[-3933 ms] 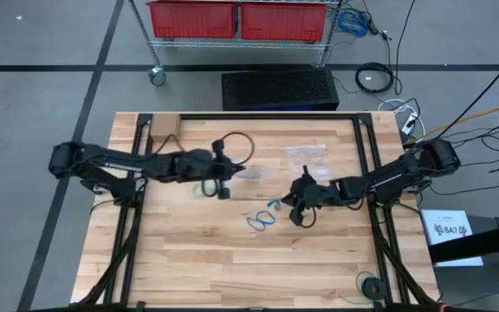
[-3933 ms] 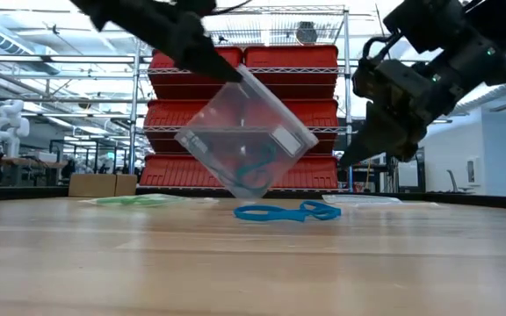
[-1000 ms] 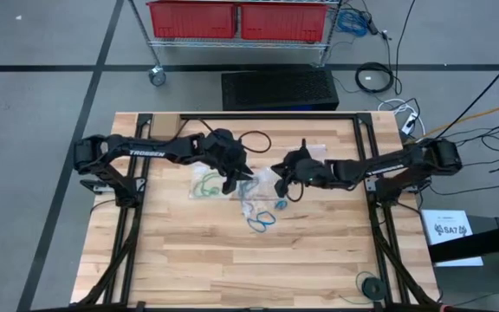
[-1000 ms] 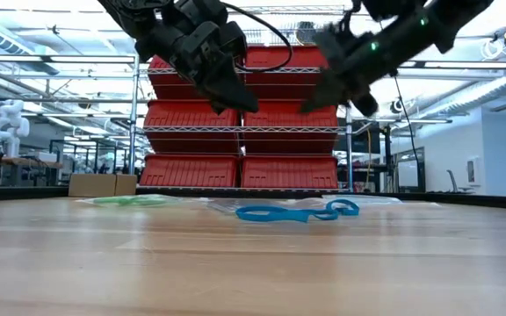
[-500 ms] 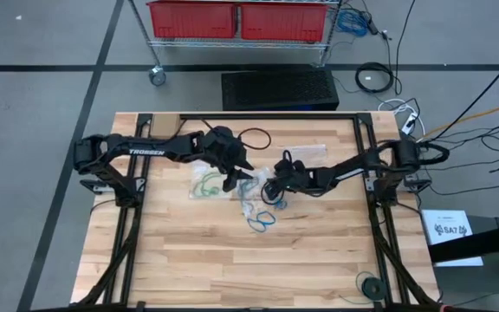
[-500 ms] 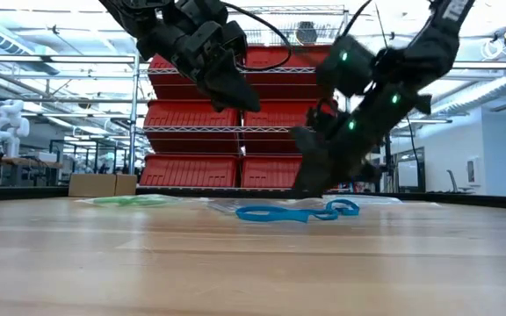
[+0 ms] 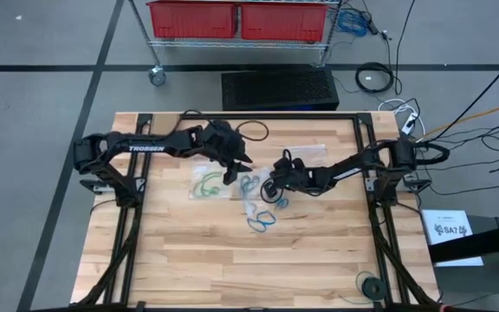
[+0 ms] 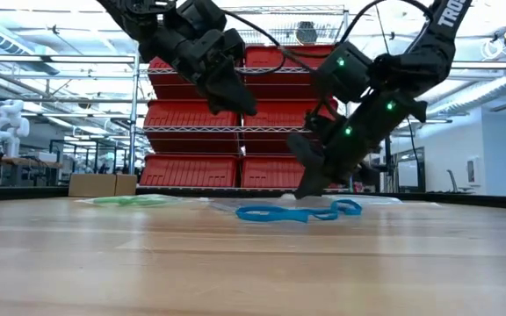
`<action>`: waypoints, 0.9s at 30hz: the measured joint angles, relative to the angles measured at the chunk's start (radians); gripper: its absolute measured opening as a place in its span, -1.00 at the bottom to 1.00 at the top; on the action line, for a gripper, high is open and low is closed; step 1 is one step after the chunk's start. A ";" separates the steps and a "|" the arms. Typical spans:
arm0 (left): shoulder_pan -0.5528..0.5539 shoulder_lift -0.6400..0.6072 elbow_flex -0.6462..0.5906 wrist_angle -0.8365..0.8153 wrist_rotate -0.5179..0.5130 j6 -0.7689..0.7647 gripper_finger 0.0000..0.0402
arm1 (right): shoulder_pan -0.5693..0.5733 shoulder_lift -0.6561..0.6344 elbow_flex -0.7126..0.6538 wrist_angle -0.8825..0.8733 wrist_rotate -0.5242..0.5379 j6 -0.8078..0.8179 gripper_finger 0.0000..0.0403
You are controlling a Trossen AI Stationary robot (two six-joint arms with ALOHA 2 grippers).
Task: Sort rubber bands
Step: Close the center transparent zip bag
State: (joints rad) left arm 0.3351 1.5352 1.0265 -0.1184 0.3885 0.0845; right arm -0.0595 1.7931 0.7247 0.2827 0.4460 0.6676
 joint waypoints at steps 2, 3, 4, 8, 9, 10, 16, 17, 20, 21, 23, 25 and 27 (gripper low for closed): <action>0.007 0.000 0.014 0.000 0.000 -0.003 -0.20 | 0.001 -0.011 0.000 -0.006 0.000 -0.008 -0.95; 0.007 0.000 0.022 0.000 0.000 -0.009 -0.20 | 0.003 -0.020 0.000 -0.001 0.000 -0.018 -0.95; 0.008 -0.001 0.027 0.000 0.000 -0.015 -0.20 | 0.007 -0.034 0.000 -0.002 0.000 -0.026 -0.96; 0.010 -0.030 0.033 -0.005 0.028 -0.004 -0.20 | 0.034 -0.123 0.000 -0.007 0.018 -0.097 -0.99; 0.010 -0.039 0.033 -0.009 0.031 0.000 -0.20 | 0.044 -0.155 0.000 -0.008 0.028 -0.119 -0.99; 0.010 -0.046 0.033 -0.012 0.033 0.000 -0.20 | 0.056 -0.188 0.000 -0.008 0.040 -0.147 -0.99; 0.002 -0.076 0.033 -0.016 0.052 0.000 -0.20 | 0.145 -0.358 0.001 -0.024 0.082 -0.291 -1.00; -0.004 -0.075 0.033 -0.018 0.053 0.000 -0.20 | 0.167 -0.376 0.001 -0.030 0.111 -0.309 -1.00; -0.023 -0.075 0.033 -0.025 0.053 0.001 -0.20 | 0.231 -0.416 0.001 -0.034 0.172 -0.357 -1.00; -0.031 -0.075 0.033 -0.023 0.053 0.001 -0.20 | 0.248 -0.424 0.001 -0.027 0.184 -0.366 -1.00; -0.047 -0.074 0.033 -0.019 0.054 0.001 -0.20 | 0.274 -0.432 0.001 -0.018 0.204 -0.379 -1.00; -0.064 -0.074 0.033 -0.003 0.054 0.001 -0.20 | 0.291 -0.432 0.001 -0.013 0.224 -0.396 -1.00; -0.084 -0.074 0.033 0.014 0.054 0.001 -0.20 | 0.299 -0.432 0.001 -0.012 0.235 -0.400 -1.00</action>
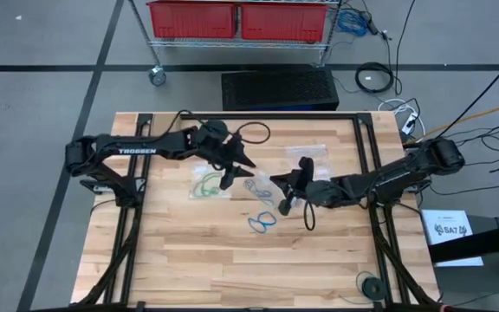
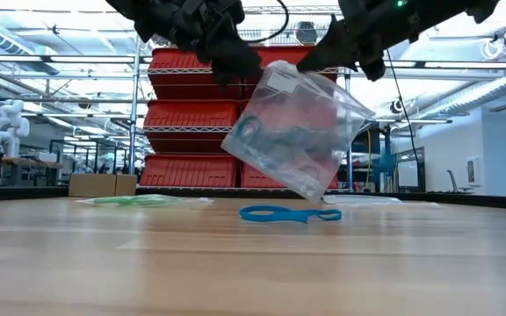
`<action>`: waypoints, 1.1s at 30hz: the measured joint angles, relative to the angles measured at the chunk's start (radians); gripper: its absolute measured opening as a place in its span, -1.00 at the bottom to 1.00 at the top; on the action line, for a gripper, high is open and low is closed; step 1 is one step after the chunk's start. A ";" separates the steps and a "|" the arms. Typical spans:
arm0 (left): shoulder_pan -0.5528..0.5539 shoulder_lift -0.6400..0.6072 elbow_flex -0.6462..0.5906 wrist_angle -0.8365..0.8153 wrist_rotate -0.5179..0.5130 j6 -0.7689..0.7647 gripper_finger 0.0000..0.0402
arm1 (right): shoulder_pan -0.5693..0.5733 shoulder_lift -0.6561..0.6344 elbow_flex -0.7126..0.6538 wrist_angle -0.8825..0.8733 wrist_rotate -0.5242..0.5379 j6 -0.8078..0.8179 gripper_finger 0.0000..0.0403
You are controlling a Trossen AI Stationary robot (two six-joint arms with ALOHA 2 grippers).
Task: Sort rubber bands
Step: Close the center transparent zip bag
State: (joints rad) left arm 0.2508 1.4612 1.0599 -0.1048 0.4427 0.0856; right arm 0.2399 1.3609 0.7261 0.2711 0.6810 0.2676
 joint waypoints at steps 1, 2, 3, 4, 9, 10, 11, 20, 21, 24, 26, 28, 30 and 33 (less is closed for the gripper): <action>-0.009 0.000 0.000 0.005 0.000 0.000 -0.20 | 0.000 0.000 0.000 0.002 0.001 0.000 -1.00; -0.019 0.003 0.000 0.013 0.000 0.000 -0.20 | -0.001 0.000 0.000 0.002 0.001 -0.002 -1.00; -0.028 0.005 0.000 0.027 0.000 0.000 -0.20 | -0.002 0.000 0.000 0.004 0.001 -0.009 -1.00; -0.035 0.005 0.000 0.030 0.000 -0.001 -0.20 | -0.002 0.000 0.000 0.008 0.001 -0.017 -1.00; -0.051 0.006 0.000 0.047 -0.035 -0.041 -0.20 | -0.002 0.000 0.000 0.030 0.001 -0.032 -1.00; -0.051 0.006 0.000 0.046 -0.050 -0.052 -0.20 | -0.002 0.000 0.000 0.033 0.001 -0.036 -1.00; -0.050 0.006 0.000 0.046 -0.055 -0.054 -0.20 | -0.002 0.000 0.000 0.040 0.001 -0.042 -1.00; -0.051 0.007 0.000 0.050 -0.080 -0.098 -0.22 | -0.001 0.000 0.000 0.063 -0.001 -0.067 -1.00; -0.051 0.007 0.000 0.056 -0.087 -0.103 -0.25 | -0.001 0.000 0.000 0.063 -0.002 -0.067 -1.00; -0.051 0.007 0.000 0.082 -0.092 -0.103 -0.41 | 0.004 0.000 0.000 0.063 -0.002 -0.069 -1.00; -0.051 0.007 0.000 0.093 -0.093 -0.096 -0.58 | 0.008 0.000 0.000 0.063 -0.002 -0.070 -1.00; -0.054 0.007 0.000 0.097 -0.092 -0.069 -0.79 | 0.011 0.000 0.000 0.063 -0.002 -0.071 -1.00; -0.055 0.007 0.000 0.096 -0.082 -0.051 -0.94 | 0.012 0.000 0.000 0.063 -0.002 -0.071 -1.00; -0.060 0.007 0.000 0.096 -0.077 -0.044 -0.95 | 0.012 0.000 0.000 0.063 -0.003 -0.071 -1.00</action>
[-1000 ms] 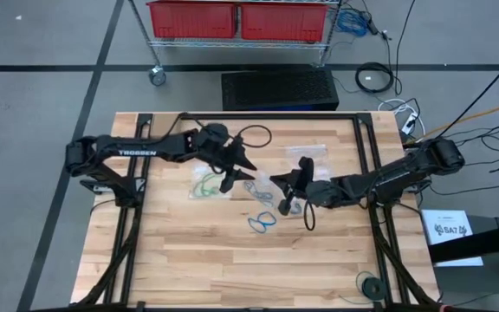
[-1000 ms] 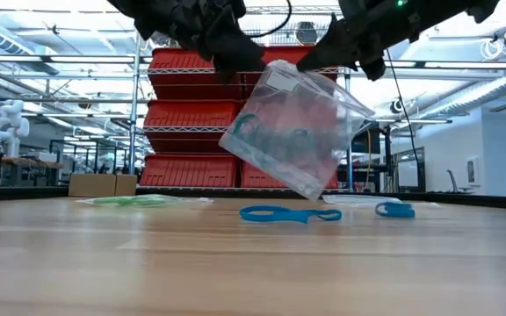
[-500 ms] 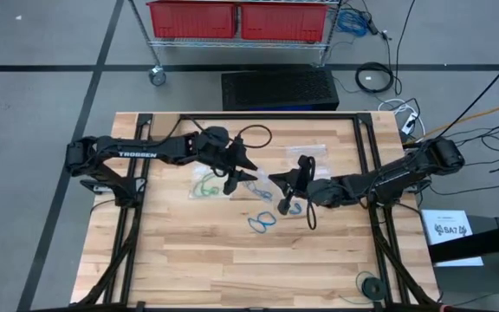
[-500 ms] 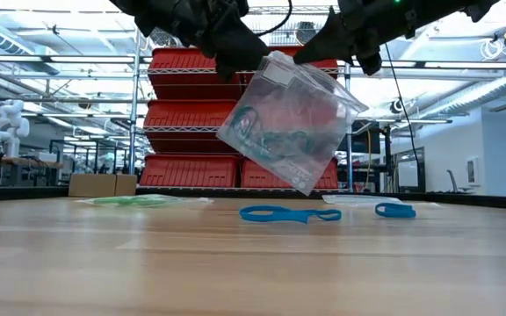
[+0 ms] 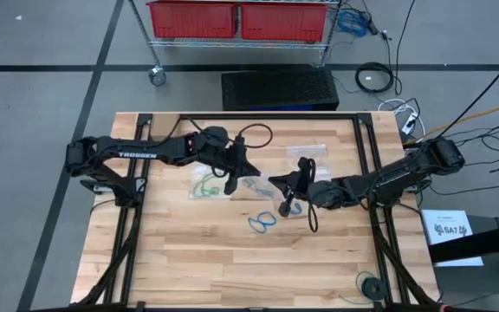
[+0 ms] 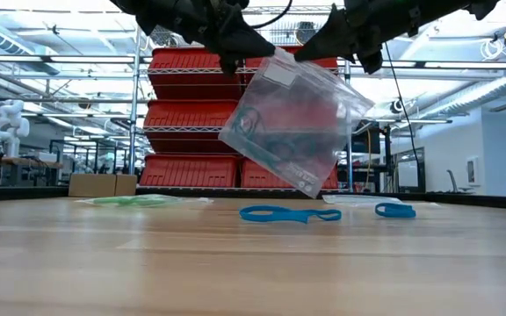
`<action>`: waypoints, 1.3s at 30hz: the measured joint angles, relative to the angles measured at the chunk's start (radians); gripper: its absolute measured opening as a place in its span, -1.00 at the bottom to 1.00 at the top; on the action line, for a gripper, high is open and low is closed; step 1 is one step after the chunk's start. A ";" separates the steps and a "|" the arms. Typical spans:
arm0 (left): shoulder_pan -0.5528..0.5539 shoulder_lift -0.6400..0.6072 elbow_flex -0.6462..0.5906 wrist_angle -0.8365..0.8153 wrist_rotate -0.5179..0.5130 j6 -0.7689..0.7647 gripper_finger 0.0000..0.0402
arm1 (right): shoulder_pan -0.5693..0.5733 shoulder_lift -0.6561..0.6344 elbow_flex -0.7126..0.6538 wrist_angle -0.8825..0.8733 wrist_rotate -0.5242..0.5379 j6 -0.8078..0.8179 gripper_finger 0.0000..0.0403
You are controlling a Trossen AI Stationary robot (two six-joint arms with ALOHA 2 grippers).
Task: Sort rubber bands
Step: Close the center transparent zip bag
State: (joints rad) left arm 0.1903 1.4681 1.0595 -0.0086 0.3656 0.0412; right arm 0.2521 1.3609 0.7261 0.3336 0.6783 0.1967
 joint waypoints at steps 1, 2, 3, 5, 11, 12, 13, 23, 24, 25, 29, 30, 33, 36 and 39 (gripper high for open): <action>-0.001 0.000 0.000 0.000 0.000 0.007 -0.96 | 0.000 0.000 0.000 0.000 0.000 0.000 -1.00; -0.004 0.000 0.000 0.000 0.000 0.020 -0.97 | 0.000 0.000 0.000 0.000 0.000 0.000 -1.00; -0.006 0.000 0.000 0.000 0.000 0.026 -0.98 | 0.000 0.000 0.000 0.000 0.000 0.000 -1.00; -0.007 0.000 0.000 -0.001 -0.001 0.047 -0.98 | 0.000 0.000 0.000 0.000 0.000 0.005 -0.99; -0.014 0.000 -0.001 -0.036 -0.021 0.096 -0.99 | -0.006 -0.027 0.002 0.012 -0.052 0.001 -0.72; -0.018 0.000 -0.001 -0.038 -0.027 0.102 -0.99 | -0.012 -0.027 0.005 0.010 -0.071 0.001 -0.65; -0.022 0.000 -0.001 -0.037 -0.027 0.104 -0.99 | -0.018 -0.027 0.010 0.007 -0.096 0.001 -0.58; -0.047 0.000 -0.001 -0.030 -0.043 0.107 -1.00 | -0.090 0.019 0.088 -0.065 -0.267 -0.002 -0.23; -0.047 0.000 -0.001 -0.030 -0.053 0.108 -1.00 | -0.090 0.023 0.088 -0.068 -0.267 -0.002 -0.24; -0.047 0.000 -0.001 -0.031 -0.062 0.113 -1.00 | -0.090 0.025 0.088 -0.078 -0.266 -0.002 -0.26; -0.047 0.000 -0.001 -0.032 -0.079 0.123 -1.00 | -0.090 0.024 0.088 -0.079 -0.263 0.000 -0.42; -0.047 0.000 -0.001 -0.032 -0.079 0.123 -1.00 | -0.090 0.024 0.088 -0.079 -0.262 0.000 -0.49; -0.047 0.000 -0.001 -0.031 -0.079 0.123 -1.00 | -0.097 0.024 0.088 -0.090 -0.262 -0.015 -0.71; -0.047 0.000 -0.001 -0.027 -0.081 0.123 -1.00 | -0.105 0.024 0.088 -0.106 -0.261 -0.022 -0.92; -0.046 0.000 -0.001 -0.026 -0.081 0.123 -1.00 | -0.107 0.024 0.088 -0.107 -0.262 -0.024 -0.96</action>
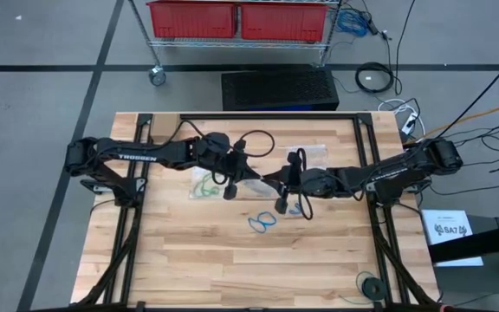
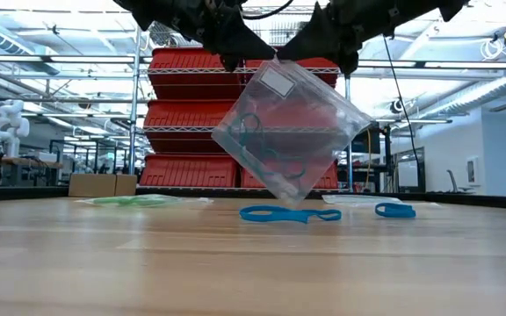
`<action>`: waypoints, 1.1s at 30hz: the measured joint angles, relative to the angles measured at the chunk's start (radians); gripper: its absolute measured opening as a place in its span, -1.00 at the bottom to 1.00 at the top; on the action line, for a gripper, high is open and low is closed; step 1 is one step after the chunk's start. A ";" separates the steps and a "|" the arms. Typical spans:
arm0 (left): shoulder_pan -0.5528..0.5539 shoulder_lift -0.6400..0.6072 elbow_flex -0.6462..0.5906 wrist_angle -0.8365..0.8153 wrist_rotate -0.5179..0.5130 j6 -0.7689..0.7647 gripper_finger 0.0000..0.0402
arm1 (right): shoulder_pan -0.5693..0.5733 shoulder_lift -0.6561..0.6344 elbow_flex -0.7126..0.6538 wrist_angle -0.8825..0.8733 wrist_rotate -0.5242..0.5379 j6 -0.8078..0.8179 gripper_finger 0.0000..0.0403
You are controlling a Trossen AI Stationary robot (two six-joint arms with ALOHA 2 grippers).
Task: Sort rubber bands
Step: Close the center transparent zip bag
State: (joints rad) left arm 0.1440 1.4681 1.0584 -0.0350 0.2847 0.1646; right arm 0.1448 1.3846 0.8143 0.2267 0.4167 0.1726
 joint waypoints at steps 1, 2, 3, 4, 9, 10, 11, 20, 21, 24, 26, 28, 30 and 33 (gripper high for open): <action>0.000 0.000 0.000 0.000 0.000 0.000 -1.00 | 0.000 0.000 0.000 -0.001 0.000 0.000 -0.95; 0.000 0.000 0.000 0.000 0.000 0.000 -1.00 | 0.000 0.000 0.000 -0.001 0.000 0.001 -0.94; 0.000 0.000 0.000 0.000 0.000 0.000 -1.00 | 0.000 0.000 0.000 -0.001 0.000 0.001 -0.94; 0.000 0.000 0.000 0.000 -0.001 0.000 -1.00 | 0.000 0.000 0.000 -0.004 -0.001 0.002 -0.94; 0.000 -0.003 0.000 0.000 -0.007 0.000 -1.00 | 0.000 -0.001 0.001 -0.031 0.000 0.022 -0.95; 0.000 -0.004 0.000 -0.001 -0.007 0.000 -1.00 | 0.000 -0.001 0.001 -0.035 0.000 0.022 -0.95; 0.000 -0.006 0.000 -0.001 -0.008 0.000 -1.00 | 0.000 -0.001 0.001 -0.038 0.000 0.023 -0.95; 0.000 -0.062 0.000 -0.014 -0.051 0.010 -1.00 | 0.000 -0.003 0.002 -0.094 0.002 0.049 -0.95; 0.000 -0.067 0.000 -0.012 -0.055 0.011 -1.00 | 0.000 -0.003 0.002 -0.106 0.002 0.054 -0.95; 0.004 -0.076 0.000 -0.011 -0.058 0.018 -1.00 | 0.000 -0.002 0.001 -0.135 0.002 0.076 -0.96; 0.008 -0.078 0.000 -0.011 -0.058 0.018 -1.00 | 0.001 -0.002 0.001 -0.153 0.001 0.084 -0.96; 0.014 -0.079 0.000 -0.011 -0.058 0.018 -1.00 | 0.001 -0.001 0.001 -0.169 0.001 0.096 -0.96; 0.019 -0.080 0.000 -0.011 -0.058 0.018 -1.00 | 0.001 -0.001 0.001 -0.191 0.002 0.106 -0.96; 0.026 -0.080 0.000 -0.011 -0.058 0.018 -1.00 | 0.001 -0.001 0.000 -0.224 0.002 0.125 -0.96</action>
State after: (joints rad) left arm 0.1697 1.3880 1.0580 -0.0460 0.2264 0.1825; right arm 0.1455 1.3836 0.8146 0.0029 0.4183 0.2977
